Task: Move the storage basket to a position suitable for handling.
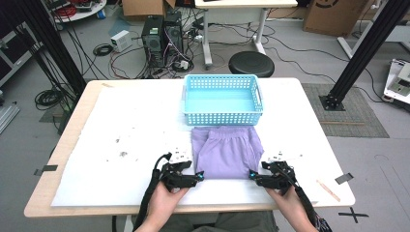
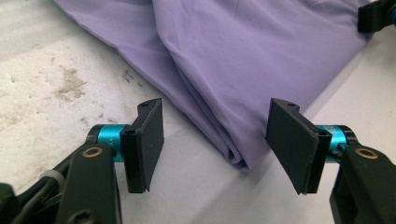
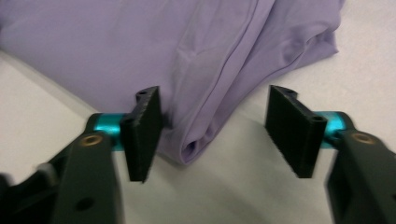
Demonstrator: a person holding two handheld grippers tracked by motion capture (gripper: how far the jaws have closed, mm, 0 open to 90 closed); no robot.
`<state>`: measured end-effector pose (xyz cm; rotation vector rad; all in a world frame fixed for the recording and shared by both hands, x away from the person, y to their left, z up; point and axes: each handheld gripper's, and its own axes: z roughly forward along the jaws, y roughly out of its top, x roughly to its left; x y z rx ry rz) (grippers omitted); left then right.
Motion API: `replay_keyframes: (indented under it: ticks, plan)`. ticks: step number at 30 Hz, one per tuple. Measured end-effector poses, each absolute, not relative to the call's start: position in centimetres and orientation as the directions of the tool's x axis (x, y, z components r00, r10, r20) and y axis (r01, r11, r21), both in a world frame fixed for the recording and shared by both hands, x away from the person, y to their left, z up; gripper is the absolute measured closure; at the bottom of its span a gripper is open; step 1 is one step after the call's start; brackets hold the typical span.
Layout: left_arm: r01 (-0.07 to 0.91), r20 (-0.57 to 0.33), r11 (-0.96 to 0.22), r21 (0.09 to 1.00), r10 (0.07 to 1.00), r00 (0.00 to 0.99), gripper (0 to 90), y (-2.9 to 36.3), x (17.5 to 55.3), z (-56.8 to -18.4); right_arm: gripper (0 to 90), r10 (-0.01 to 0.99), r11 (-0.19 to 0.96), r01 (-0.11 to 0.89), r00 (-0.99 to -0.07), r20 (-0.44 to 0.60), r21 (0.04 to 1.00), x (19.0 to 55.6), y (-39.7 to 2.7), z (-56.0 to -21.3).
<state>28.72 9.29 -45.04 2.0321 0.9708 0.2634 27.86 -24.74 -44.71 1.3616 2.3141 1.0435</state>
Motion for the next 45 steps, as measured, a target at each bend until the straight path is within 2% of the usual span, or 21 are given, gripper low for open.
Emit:
replay_keyframes:
  ticks: [1, 3, 4, 5, 10, 11, 12, 15, 22, 29, 45]
  plan:
    - [0.537, -0.145, -0.352, 0.767, 0.720, 0.679, 38.1, 9.1, 28.7, -45.0, 40.5, 0.840, 0.303, 0.653, -0.527, 0.129, 0.694, 27.9, -24.7, -44.7]
    - [0.544, -0.152, -0.342, 0.766, 0.726, 0.671, 40.7, 9.0, 28.7, -45.0, 47.4, 0.839, 0.303, 0.650, -0.528, 0.128, 0.697, 27.8, -24.8, -44.7]
    - [0.540, -0.143, -0.346, 0.767, 0.728, 0.670, 44.2, 8.9, 28.7, -45.0, 53.7, 0.828, 0.309, 0.645, -0.544, 0.136, 0.699, 27.7, -24.7, -44.7]
    - [0.537, -0.140, -0.353, 0.766, 0.724, 0.675, 44.2, 8.9, 28.7, -45.0, 53.7, 0.828, 0.309, 0.645, -0.544, 0.136, 0.699, 27.7, -24.7, -44.7]
    - [0.538, -0.155, -0.354, 0.765, 0.709, 0.687, 60.2, 8.6, 28.9, -45.0, 73.3, 0.811, 0.332, 0.635, -0.570, 0.133, 0.697, 27.6, -24.2, -44.7]
    - [0.538, -0.160, -0.353, 0.766, 0.706, 0.690, 66.5, 8.7, 29.0, -45.0, 79.1, 0.799, 0.336, 0.635, -0.583, 0.147, 0.696, 27.7, -24.3, -44.7]
    - [0.541, -0.171, -0.349, 0.765, 0.700, 0.693, 66.5, 8.7, 29.1, -45.0, 79.1, 0.799, 0.336, 0.635, -0.583, 0.147, 0.696, 27.7, -24.3, -44.7]
    - [0.550, -0.212, -0.346, 0.760, 0.668, 0.713, 80.2, 8.8, 29.3, -45.1, 83.9, 0.782, 0.337, 0.641, -0.598, 0.174, 0.690, 27.6, -24.5, -44.7]
    - [0.545, -0.228, -0.374, 0.750, 0.628, 0.744, 82.7, 9.0, 28.6, -44.9, 86.0, 0.758, 0.358, 0.625, -0.628, 0.175, 0.694, 26.9, -25.0, -44.6]
    - [0.529, -0.225, -0.404, 0.746, 0.595, 0.772, 82.8, 9.3, 26.5, -44.8, 86.5, 0.723, 0.397, 0.602, -0.670, 0.168, 0.692, 24.4, -25.0, -44.6]
    - [0.502, -0.199, -0.441, 0.744, 0.571, 0.796, 82.7, 9.2, 23.6, -44.7, 86.3, 0.687, 0.443, 0.566, -0.713, 0.142, 0.695, 21.7, -25.3, -44.4]
